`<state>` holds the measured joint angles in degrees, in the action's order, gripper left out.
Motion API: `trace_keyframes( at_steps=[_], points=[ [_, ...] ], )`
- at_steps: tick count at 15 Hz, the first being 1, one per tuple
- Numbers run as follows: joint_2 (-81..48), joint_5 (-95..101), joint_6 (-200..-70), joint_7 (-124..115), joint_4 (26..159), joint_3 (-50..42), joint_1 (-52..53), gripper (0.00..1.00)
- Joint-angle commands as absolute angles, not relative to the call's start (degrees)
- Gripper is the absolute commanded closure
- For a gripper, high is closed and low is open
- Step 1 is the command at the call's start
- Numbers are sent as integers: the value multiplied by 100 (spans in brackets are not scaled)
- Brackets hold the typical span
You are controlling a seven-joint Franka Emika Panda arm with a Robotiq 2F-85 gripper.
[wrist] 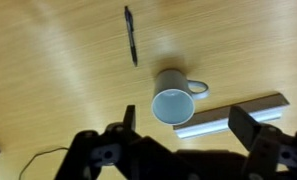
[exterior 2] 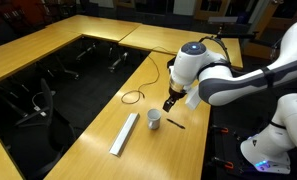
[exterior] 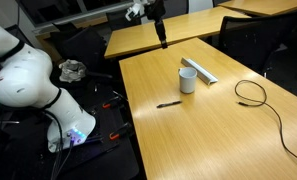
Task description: Put the pen in the mug
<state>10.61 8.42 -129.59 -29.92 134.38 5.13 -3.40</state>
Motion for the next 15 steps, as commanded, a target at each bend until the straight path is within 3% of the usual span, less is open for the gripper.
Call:
trace_keyframes(
  at_steps=[1,8,15],
  points=[
    [936,1014,-13112,-3301,13718,321,-493,0],
    [480,922,-13417,-1982,14499,-157,-524,0],
    [440,1004,-13334,-2151,14473,-157,-509,0]
  ],
)
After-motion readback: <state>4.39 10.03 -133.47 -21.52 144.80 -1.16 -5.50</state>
